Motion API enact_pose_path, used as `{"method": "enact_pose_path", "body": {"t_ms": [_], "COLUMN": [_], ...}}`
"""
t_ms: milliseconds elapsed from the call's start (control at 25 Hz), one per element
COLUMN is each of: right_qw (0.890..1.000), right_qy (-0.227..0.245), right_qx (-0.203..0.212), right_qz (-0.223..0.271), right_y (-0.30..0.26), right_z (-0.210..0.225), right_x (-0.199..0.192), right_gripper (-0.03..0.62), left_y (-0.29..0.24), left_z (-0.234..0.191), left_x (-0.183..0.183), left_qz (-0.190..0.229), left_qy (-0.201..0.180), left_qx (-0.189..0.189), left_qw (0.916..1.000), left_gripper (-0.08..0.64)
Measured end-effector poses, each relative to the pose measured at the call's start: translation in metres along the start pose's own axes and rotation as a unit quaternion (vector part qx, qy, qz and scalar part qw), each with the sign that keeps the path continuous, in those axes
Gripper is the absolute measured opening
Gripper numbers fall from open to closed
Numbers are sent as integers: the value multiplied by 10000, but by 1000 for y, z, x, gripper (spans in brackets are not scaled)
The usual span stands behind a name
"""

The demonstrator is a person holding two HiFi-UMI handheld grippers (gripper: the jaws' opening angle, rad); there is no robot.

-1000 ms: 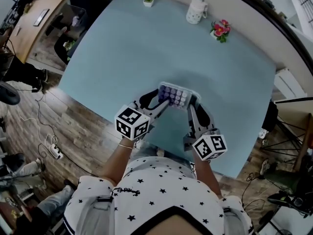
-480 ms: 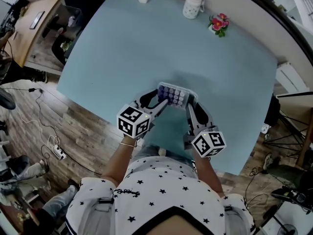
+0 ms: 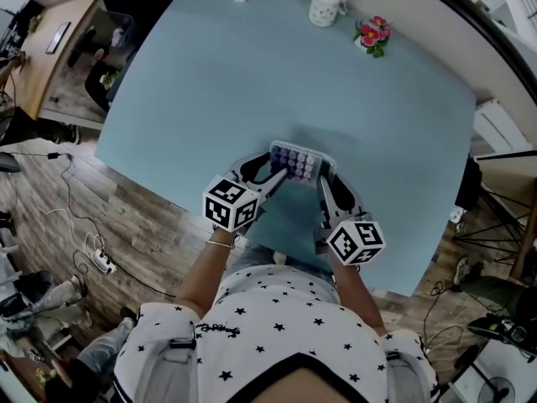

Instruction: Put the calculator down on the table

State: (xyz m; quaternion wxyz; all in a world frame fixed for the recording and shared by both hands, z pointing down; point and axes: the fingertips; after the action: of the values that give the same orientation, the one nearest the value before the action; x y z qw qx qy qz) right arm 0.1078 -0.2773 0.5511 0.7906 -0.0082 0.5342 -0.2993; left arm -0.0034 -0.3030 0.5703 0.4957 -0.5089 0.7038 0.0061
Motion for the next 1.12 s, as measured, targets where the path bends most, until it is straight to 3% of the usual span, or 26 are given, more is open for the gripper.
{"method": "enact_pose_path", "body": {"t_ms": [600,1120], "right_qw": [9994,9986], "right_qy": [-137,-135], "right_qx": [-93,-210], "right_qz": [-317,-459], "right_y": [-4,-5], "right_z": [9,18], "right_x": [-26,-33], "right_gripper": [91,87], "left_y": [-14,-22], "left_z": [-11,-12], "left_x": [-24,-27], "left_qz": [-430,-510], "left_qy": [111,61], "left_qx": [55,113], "left_qw": [9990,9986], "left_gripper": [219,219]}}
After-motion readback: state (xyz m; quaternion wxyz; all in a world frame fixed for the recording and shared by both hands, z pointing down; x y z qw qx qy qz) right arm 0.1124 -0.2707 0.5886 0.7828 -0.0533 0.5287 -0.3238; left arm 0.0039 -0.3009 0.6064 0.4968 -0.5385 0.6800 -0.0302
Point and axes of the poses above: the fingertips, and each gripper's own axes: y backward along the fingers, z to its right, x out of its top, and after that the axes turned 7 degrees about y, right-handed
